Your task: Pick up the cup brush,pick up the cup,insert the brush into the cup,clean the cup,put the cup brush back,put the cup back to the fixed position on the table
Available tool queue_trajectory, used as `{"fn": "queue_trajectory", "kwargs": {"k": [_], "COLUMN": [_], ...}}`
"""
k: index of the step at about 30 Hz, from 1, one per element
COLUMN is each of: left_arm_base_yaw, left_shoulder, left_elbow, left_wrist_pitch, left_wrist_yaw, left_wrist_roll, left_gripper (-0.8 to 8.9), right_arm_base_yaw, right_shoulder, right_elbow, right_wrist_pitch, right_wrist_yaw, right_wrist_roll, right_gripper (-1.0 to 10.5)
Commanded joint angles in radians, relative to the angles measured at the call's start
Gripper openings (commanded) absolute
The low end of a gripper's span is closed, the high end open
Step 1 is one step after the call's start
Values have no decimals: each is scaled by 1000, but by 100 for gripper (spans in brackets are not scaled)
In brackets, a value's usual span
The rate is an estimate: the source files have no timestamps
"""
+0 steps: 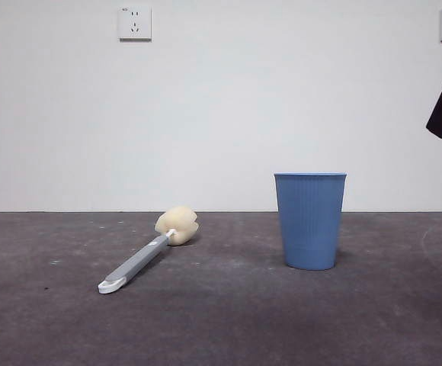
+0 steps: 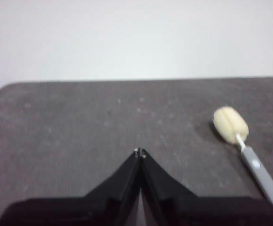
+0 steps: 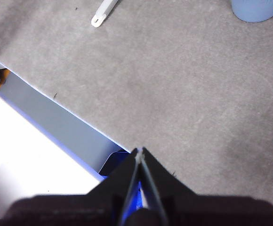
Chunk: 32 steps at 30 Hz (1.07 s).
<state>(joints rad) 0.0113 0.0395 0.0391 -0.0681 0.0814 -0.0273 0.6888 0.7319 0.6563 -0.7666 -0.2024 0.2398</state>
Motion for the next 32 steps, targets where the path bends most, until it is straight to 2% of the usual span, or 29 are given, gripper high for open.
{"fn": "queue_trajectory", "kwargs": {"k": [1, 9, 11, 32], "left_arm_base_yaw": [6, 22, 22, 22], "left_shoulder": [-25, -38, -38, -37], "left_elbow": [-15, -16, -16, -16], "left_wrist_pitch": [-55, -172, -166, -166], "left_wrist_yaw": [-2, -1, 4, 1], "left_wrist_roll": [-7, -37, -58, -58], "left_gripper": [-3, -3, -3, -3], "right_arm_base_yaw": [2, 2, 2, 2], "right_shoulder": [-2, -2, -2, -2], "right_elbow": [3, 3, 3, 3], "right_wrist_pitch": [2, 2, 2, 2], "right_wrist_yaw": [-1, -1, -1, -1], "right_wrist_roll": [5, 5, 5, 5], "right_gripper": [1, 1, 1, 1]}}
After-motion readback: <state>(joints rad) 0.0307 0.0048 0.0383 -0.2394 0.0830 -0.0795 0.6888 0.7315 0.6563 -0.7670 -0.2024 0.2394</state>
